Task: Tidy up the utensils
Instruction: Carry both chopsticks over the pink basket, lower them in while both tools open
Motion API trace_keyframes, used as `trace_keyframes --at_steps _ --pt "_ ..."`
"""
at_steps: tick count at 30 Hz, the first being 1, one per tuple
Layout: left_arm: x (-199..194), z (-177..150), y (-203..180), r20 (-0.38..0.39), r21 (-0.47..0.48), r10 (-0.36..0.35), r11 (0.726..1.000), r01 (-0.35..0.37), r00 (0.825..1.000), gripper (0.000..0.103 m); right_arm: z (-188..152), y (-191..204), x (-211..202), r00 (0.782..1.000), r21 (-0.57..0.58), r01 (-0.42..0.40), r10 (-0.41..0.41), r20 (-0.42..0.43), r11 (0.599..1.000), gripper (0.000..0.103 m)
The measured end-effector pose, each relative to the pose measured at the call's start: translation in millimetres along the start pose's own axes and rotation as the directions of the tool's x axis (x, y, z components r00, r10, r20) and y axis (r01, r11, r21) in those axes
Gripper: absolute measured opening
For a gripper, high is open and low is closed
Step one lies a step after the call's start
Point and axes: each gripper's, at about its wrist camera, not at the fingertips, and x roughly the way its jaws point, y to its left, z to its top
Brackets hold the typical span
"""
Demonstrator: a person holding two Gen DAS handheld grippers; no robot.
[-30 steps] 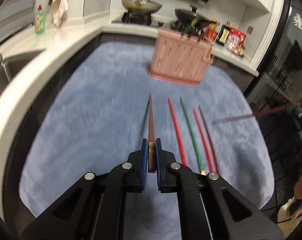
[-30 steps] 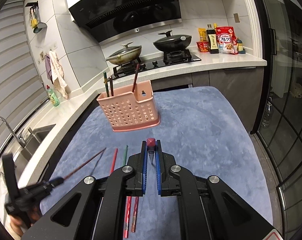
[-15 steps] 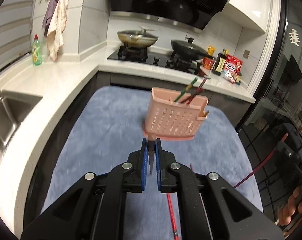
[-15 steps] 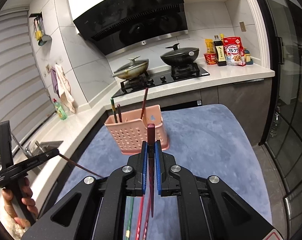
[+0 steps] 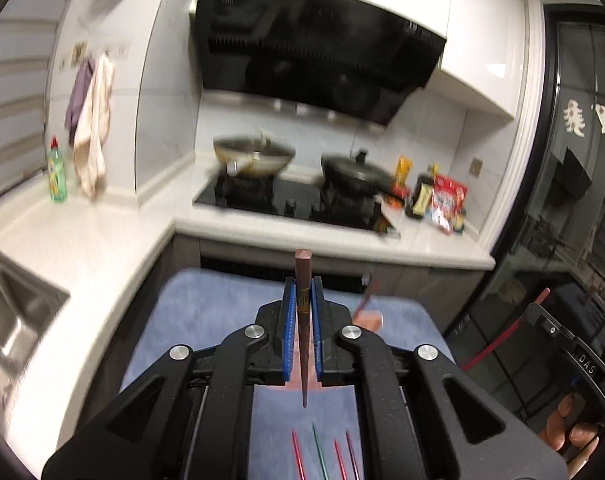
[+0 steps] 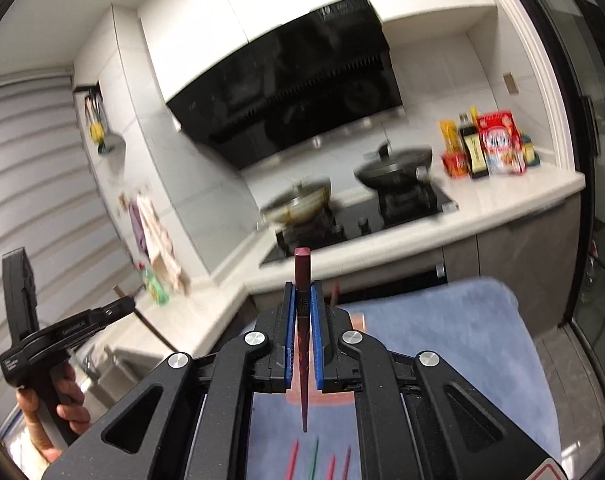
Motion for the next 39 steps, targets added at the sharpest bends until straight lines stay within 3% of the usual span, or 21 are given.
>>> trace_keyframes --at_steps 5,9,22,32,35,37,39 --pt "9.4 36.5 -7.7 0.102 -0.002 0.011 1.000 -0.011 0.995 0.007 31.3 -0.8 28.2 0.998 0.023 -0.006 0.004 0.058 1.000 0.007" --pt "30.3 49.4 -13.5 0.137 0.023 0.041 0.999 -0.044 0.990 0.007 40.1 -0.9 57.3 0.997 0.024 -0.002 0.000 0.076 1.000 0.007" --pt "103.4 26.5 -12.9 0.073 0.045 0.030 0.998 -0.033 0.997 0.007 9.3 -15.0 141.3 0.999 0.069 0.001 0.002 -0.046 0.998 0.007" --pt "136.4 -1.9 2.7 -0.036 0.013 0.036 0.999 -0.036 0.999 0.008 -18.3 -20.8 169.6 0.991 0.054 0.038 -0.031 -0.128 0.998 0.014" --pt "139.6 -6.2 8.9 -0.056 0.000 0.058 0.998 -0.058 0.997 0.018 -17.0 -21.2 166.3 0.992 0.054 0.044 -0.037 -0.123 0.998 0.014" --pt "138.6 -8.0 11.7 -0.059 -0.012 0.063 0.998 -0.064 0.996 0.036 -13.4 -20.7 160.6 0.993 0.063 0.038 -0.031 -0.113 0.997 0.016" --pt "132.2 -8.8 13.4 -0.049 -0.016 0.068 0.997 -0.069 0.996 0.043 -9.7 -18.4 155.5 0.994 0.058 0.040 -0.034 -0.102 0.998 0.021"
